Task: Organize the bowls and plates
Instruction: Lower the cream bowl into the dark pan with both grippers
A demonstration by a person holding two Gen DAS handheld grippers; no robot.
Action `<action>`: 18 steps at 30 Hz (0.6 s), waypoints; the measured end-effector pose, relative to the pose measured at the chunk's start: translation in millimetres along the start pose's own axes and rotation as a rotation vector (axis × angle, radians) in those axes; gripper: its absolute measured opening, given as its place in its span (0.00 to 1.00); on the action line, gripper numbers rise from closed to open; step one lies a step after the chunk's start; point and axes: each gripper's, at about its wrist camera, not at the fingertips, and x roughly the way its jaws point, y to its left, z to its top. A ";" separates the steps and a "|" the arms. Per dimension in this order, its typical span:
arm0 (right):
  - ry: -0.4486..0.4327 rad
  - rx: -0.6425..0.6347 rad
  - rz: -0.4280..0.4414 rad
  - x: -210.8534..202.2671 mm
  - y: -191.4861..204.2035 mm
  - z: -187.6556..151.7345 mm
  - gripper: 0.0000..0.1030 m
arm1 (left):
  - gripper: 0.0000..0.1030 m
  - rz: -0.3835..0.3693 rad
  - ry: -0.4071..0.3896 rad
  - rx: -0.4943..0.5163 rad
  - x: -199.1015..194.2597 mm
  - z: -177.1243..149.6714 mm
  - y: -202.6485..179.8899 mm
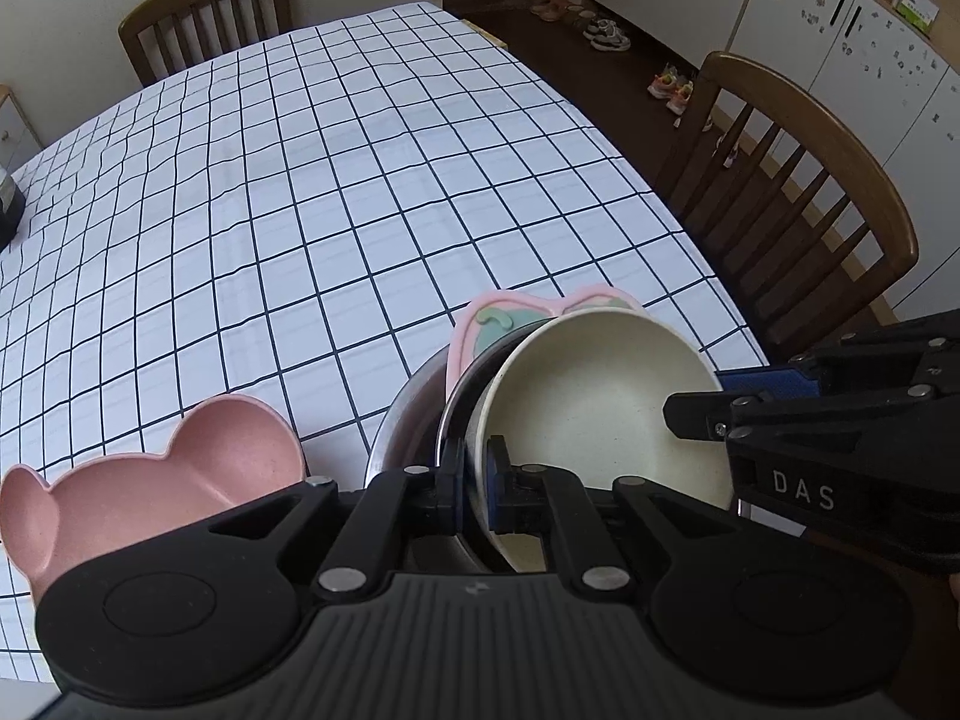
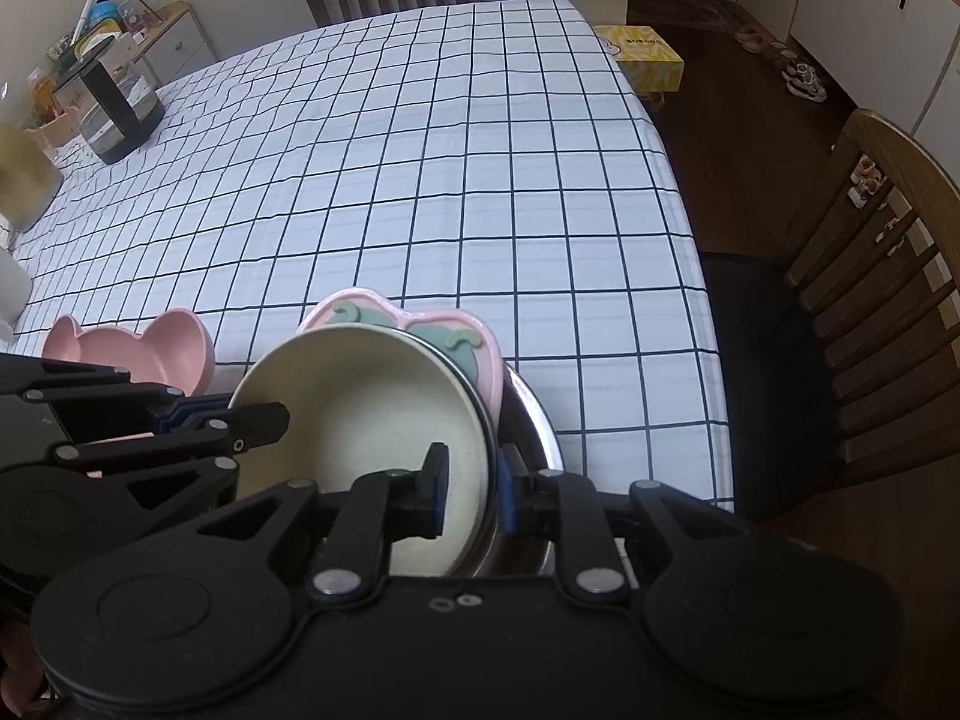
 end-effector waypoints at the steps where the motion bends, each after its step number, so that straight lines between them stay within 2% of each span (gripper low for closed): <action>1: 0.000 0.004 0.003 0.0 -0.6 -0.2 0.20 | 0.09 -0.006 -0.003 -0.001 -1.6 0.0 0.4; 18: -0.088 -0.038 0.032 -34.0 12.1 -3.5 0.43 | 0.10 -0.050 -0.101 -0.029 -44.3 -8.7 10.2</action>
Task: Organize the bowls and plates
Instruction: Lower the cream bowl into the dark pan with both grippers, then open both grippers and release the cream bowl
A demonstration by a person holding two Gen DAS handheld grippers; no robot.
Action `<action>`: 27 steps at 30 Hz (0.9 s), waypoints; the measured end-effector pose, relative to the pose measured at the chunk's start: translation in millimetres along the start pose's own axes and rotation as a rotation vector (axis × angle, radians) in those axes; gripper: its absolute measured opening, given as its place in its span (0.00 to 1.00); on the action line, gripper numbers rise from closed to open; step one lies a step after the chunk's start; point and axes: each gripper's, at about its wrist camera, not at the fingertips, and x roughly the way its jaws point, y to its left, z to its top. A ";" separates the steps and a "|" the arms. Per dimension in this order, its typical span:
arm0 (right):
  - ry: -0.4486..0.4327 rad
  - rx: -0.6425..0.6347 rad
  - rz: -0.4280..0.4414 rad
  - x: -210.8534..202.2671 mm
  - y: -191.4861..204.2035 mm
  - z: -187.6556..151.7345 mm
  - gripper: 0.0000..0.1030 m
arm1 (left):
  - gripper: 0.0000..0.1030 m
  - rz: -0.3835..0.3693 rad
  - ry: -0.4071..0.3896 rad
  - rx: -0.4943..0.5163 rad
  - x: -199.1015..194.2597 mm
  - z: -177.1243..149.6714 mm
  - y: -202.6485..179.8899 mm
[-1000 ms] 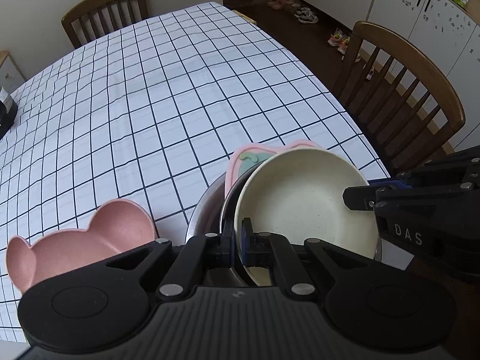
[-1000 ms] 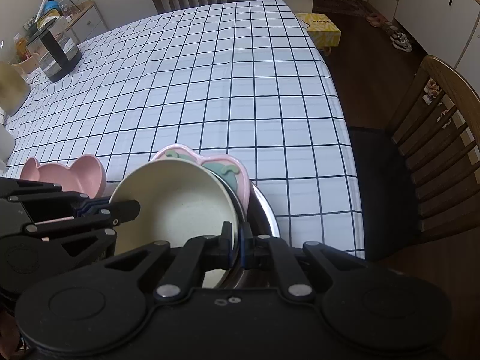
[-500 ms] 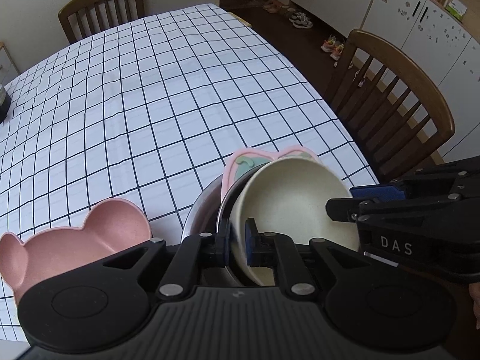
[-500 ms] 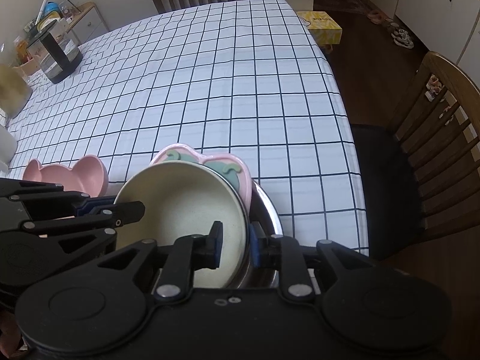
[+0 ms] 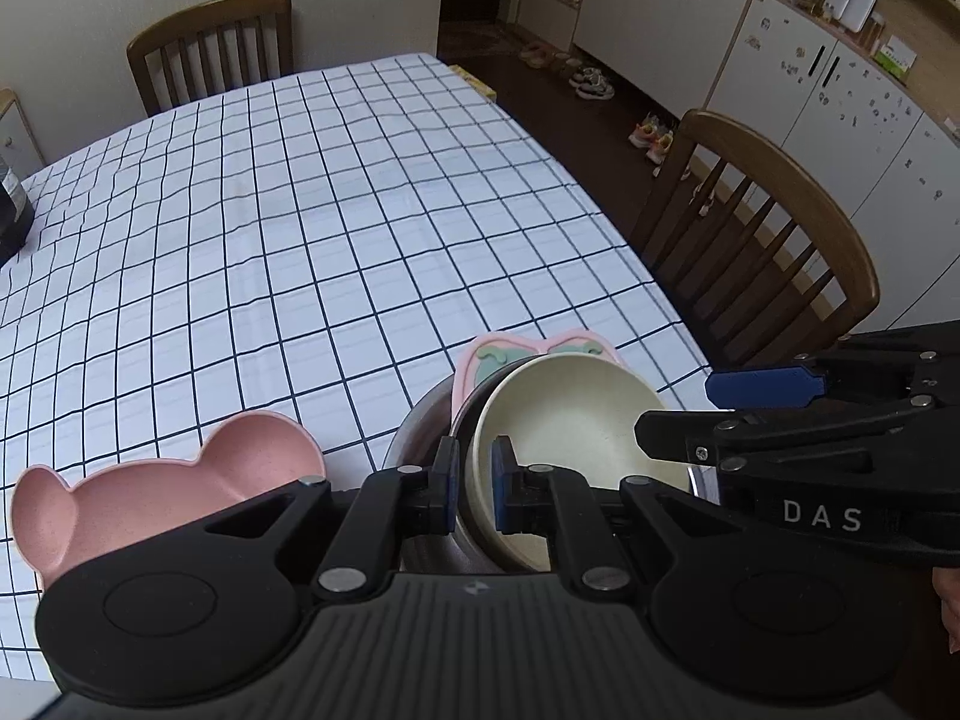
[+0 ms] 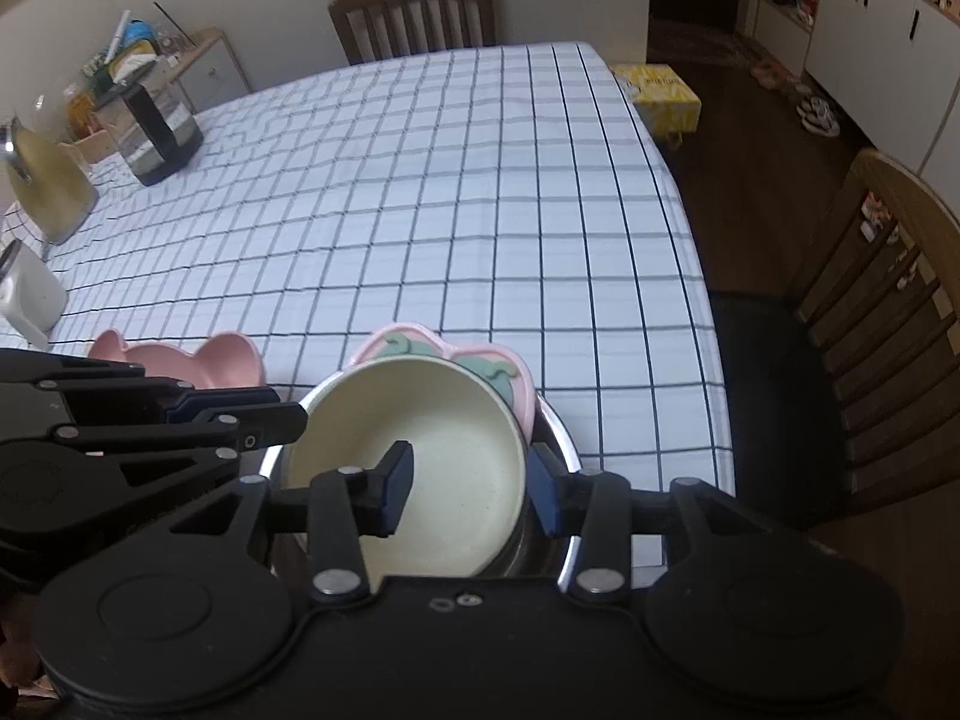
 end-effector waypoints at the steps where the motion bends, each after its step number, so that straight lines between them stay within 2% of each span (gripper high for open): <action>1: -0.011 -0.005 0.001 -4.7 1.9 -0.5 0.44 | 0.10 -0.001 -0.009 -0.001 -4.3 -0.6 -0.2; 9: -0.096 -0.042 0.013 -38.7 13.2 -3.2 0.55 | 0.10 -0.030 -0.083 0.002 -37.5 -8.4 1.7; 12: -0.122 -0.056 0.021 -49.5 16.6 -6.5 0.58 | 0.15 -0.047 -0.111 -0.011 -49.8 -12.6 5.1; 13: -0.132 -0.061 0.016 -53.0 18.0 -8.1 0.60 | 0.23 -0.049 -0.123 -0.013 -53.8 -14.3 5.7; 15: -0.145 -0.069 0.020 -60.1 20.2 -11.2 0.62 | 0.47 -0.048 -0.154 -0.006 -62.3 -18.0 6.4; 16: -0.150 -0.071 0.018 -63.3 21.1 -12.4 0.63 | 0.62 -0.038 -0.176 -0.002 -66.4 -20.3 6.6; 17: -0.156 -0.074 0.016 -66.5 22.1 -13.9 0.65 | 0.69 -0.022 -0.196 -0.001 -70.6 -22.4 7.2; 21: -0.176 -0.081 0.015 -80.1 23.6 -20.0 0.68 | 0.71 -0.032 -0.214 -0.012 -81.7 -28.3 11.1; 23: -0.191 -0.092 0.009 -86.5 24.2 -23.9 0.77 | 0.74 -0.023 -0.226 -0.018 -86.9 -32.3 12.8; 27: -0.204 -0.111 0.008 -93.5 22.6 -28.5 0.83 | 0.75 -0.019 -0.248 -0.032 -93.6 -40.8 17.1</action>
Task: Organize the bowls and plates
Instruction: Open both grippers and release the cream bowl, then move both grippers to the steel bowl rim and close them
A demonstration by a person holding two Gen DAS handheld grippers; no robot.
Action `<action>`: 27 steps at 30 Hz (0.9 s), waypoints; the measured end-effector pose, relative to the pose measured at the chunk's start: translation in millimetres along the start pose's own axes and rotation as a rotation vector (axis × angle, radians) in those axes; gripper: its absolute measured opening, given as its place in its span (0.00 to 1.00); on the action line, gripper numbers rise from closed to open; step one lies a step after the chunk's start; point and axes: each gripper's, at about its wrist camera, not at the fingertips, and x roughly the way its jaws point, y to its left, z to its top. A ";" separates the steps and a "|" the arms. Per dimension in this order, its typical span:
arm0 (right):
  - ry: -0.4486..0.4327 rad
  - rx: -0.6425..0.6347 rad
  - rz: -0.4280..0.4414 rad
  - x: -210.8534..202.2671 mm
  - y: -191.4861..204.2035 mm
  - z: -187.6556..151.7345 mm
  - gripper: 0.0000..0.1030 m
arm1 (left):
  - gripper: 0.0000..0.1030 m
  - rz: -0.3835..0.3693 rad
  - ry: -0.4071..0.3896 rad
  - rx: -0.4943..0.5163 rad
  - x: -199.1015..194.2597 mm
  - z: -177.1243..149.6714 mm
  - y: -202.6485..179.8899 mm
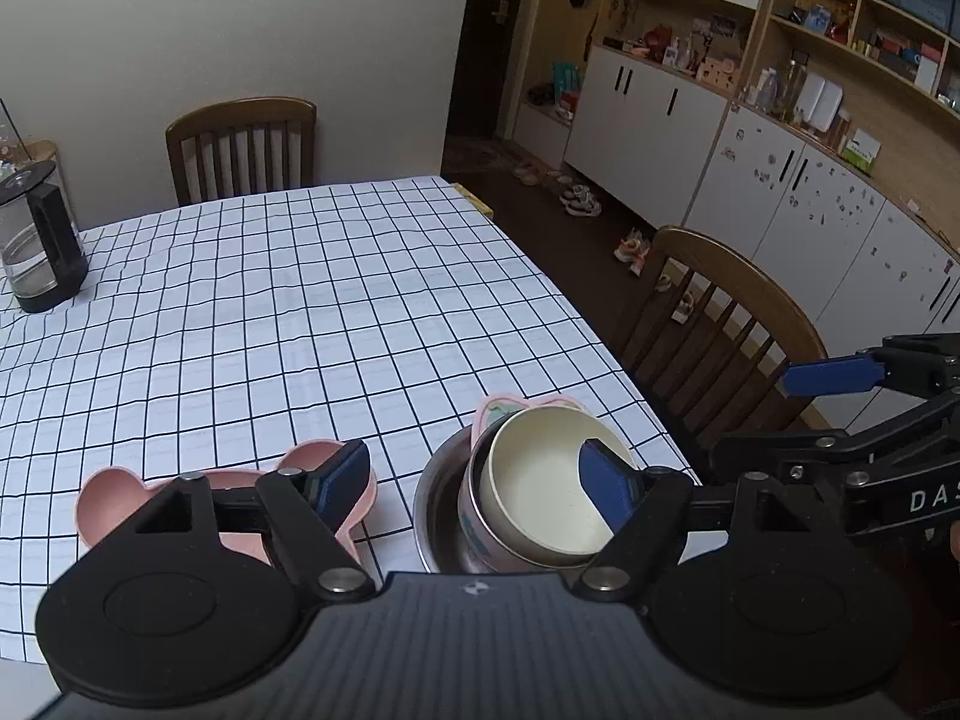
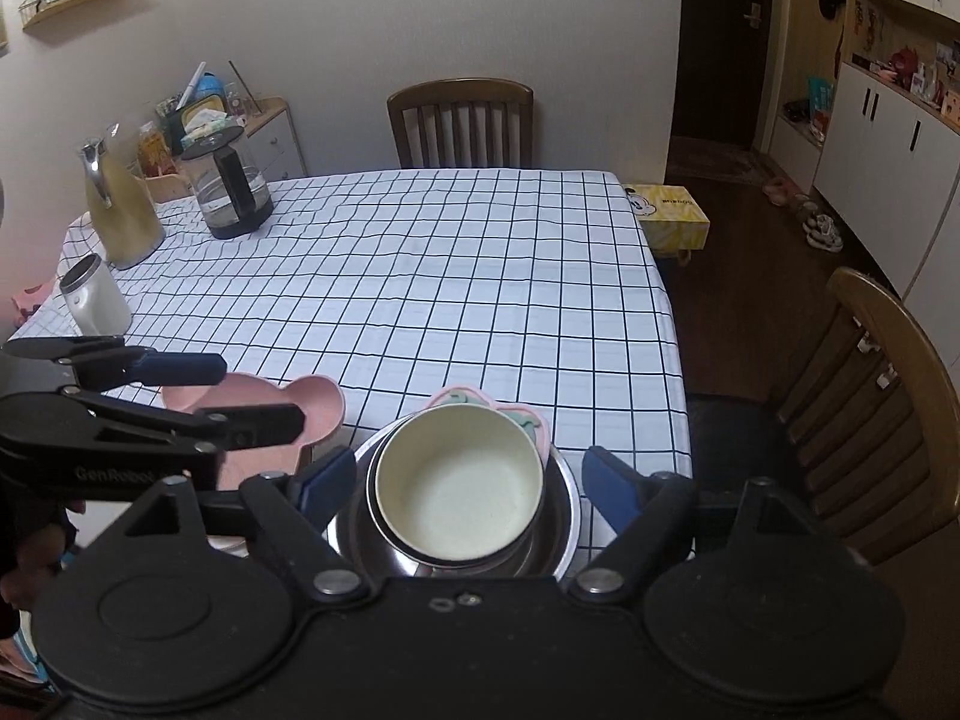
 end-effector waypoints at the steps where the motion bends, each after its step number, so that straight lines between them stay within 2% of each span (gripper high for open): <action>1: -0.003 -0.007 -0.001 -0.9 -0.2 -0.8 0.87 | 0.76 0.006 -0.006 -0.005 -1.3 -2.5 1.2; 4: -0.023 -0.031 -0.007 -2.9 -1.6 -3.8 0.97 | 0.77 0.015 0.002 -0.027 -1.4 -10.5 6.4; 8: -0.034 -0.056 -0.018 -1.9 -5.0 -8.4 1.00 | 0.77 0.031 0.019 -0.063 2.6 -22.0 10.5; 15: -0.044 -0.082 -0.001 8.3 -23.9 -15.7 1.00 | 0.77 0.097 0.011 -0.140 14.2 -40.0 7.8; 20: -0.047 -0.116 -0.013 23.4 -45.8 -21.2 1.00 | 0.77 0.161 0.054 -0.147 36.0 -54.4 0.4; 27: 0.046 -0.103 0.006 69.0 -83.8 -30.2 0.95 | 0.77 0.238 0.140 -0.223 71.7 -75.8 0.2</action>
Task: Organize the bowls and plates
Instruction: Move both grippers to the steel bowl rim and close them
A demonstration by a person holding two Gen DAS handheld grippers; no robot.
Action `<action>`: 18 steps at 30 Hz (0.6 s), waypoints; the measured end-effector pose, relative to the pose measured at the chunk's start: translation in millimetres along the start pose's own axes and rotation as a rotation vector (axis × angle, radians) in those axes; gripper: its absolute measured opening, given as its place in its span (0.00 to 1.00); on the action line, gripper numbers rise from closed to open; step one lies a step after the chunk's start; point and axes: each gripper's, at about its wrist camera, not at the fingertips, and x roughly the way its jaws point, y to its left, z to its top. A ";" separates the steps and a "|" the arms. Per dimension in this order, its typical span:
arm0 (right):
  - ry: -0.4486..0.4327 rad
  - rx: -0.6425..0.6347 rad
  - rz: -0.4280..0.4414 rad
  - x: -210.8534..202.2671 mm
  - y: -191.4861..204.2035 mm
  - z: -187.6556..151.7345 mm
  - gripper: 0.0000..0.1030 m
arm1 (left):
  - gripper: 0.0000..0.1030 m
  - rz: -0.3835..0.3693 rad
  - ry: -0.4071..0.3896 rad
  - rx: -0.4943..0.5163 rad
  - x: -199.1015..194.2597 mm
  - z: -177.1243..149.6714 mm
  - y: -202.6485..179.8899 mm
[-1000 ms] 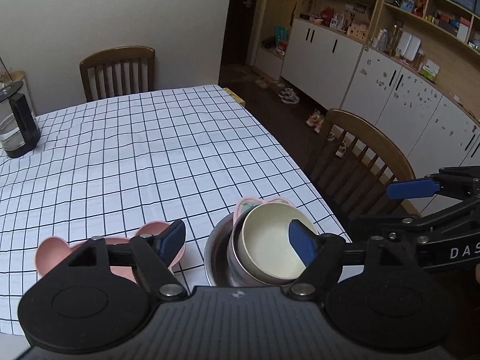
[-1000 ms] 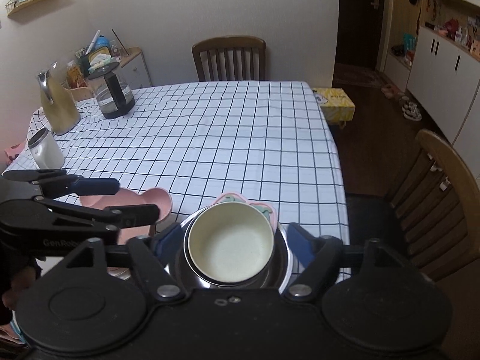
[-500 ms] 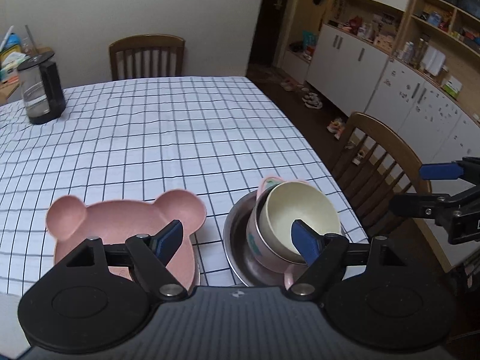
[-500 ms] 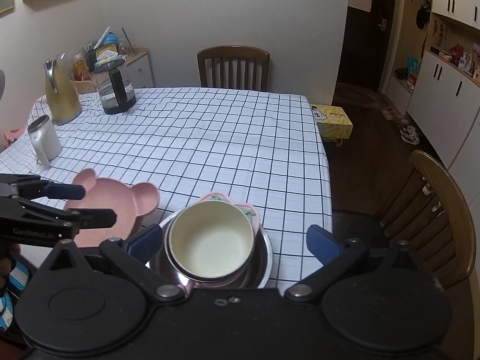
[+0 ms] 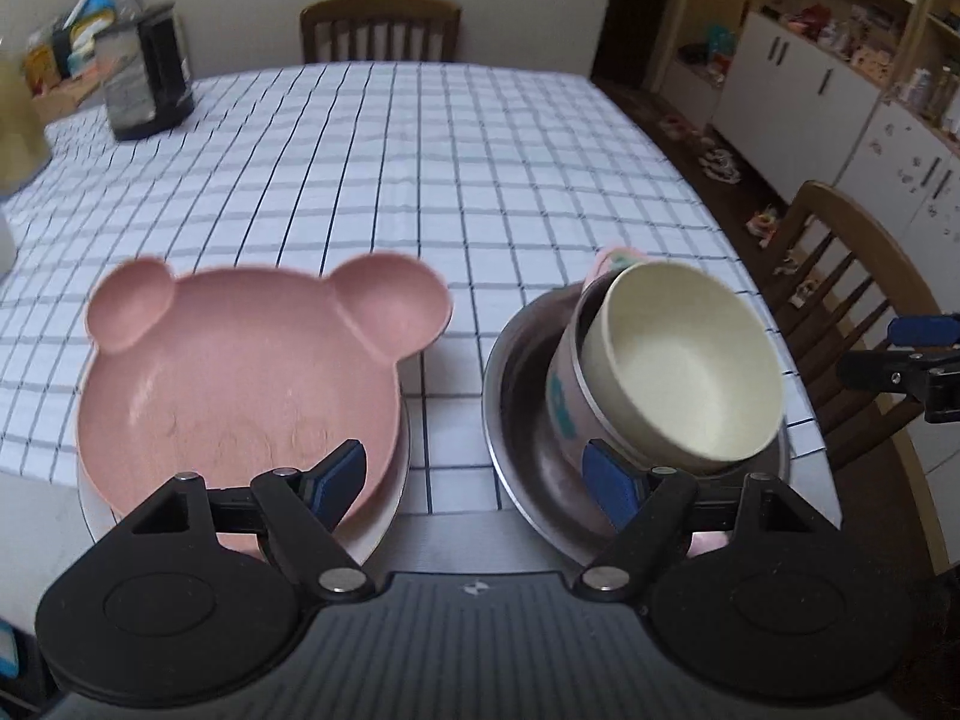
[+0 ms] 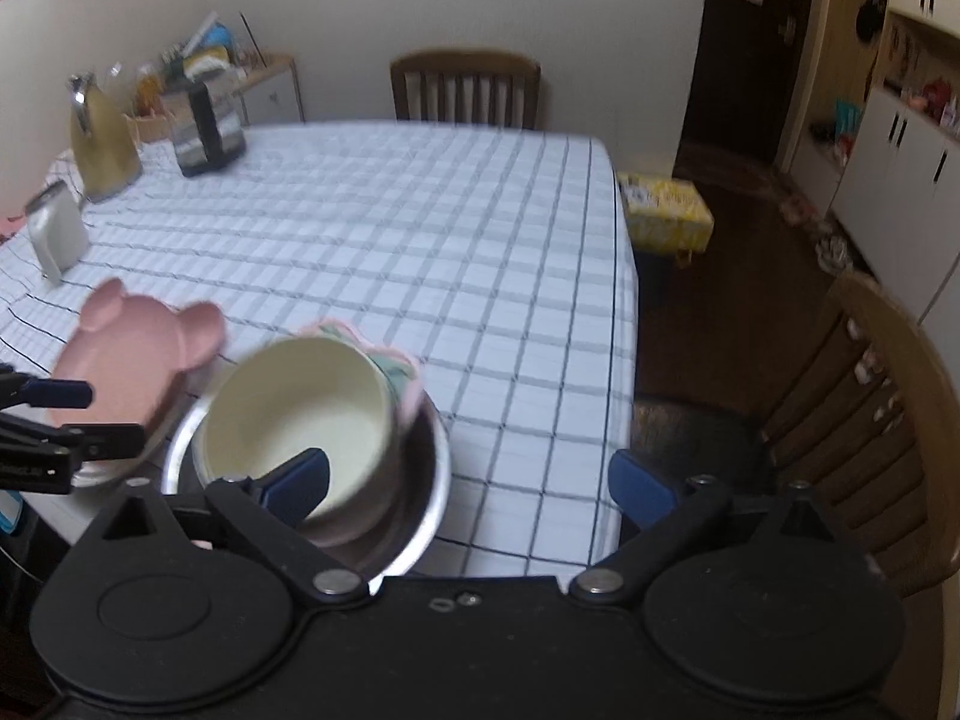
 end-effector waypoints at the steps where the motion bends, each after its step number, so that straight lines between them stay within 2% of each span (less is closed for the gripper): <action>1: 0.024 0.004 0.014 8.3 -3.9 -0.8 0.91 | 0.77 0.012 0.013 -0.016 4.7 -1.5 1.3; 6: 0.109 -0.009 0.060 43.7 -12.1 -5.9 0.83 | 0.76 0.039 0.071 -0.085 25.1 -10.8 -0.2; 10: 0.164 -0.009 0.108 66.1 -14.3 -4.7 0.70 | 0.75 0.075 0.069 -0.096 31.2 -12.3 -6.9; 12: 0.184 -0.015 0.126 75.2 -12.4 -2.5 0.67 | 0.71 0.084 0.065 -0.100 31.6 -9.4 -10.4; 14: 0.207 -0.015 0.147 83.6 -10.7 -0.9 0.54 | 0.58 0.073 0.070 -0.108 33.0 -4.1 -13.4; 18: 0.229 -0.041 0.170 92.7 -7.7 2.7 0.43 | 0.49 0.094 0.084 -0.086 35.5 -2.8 -23.3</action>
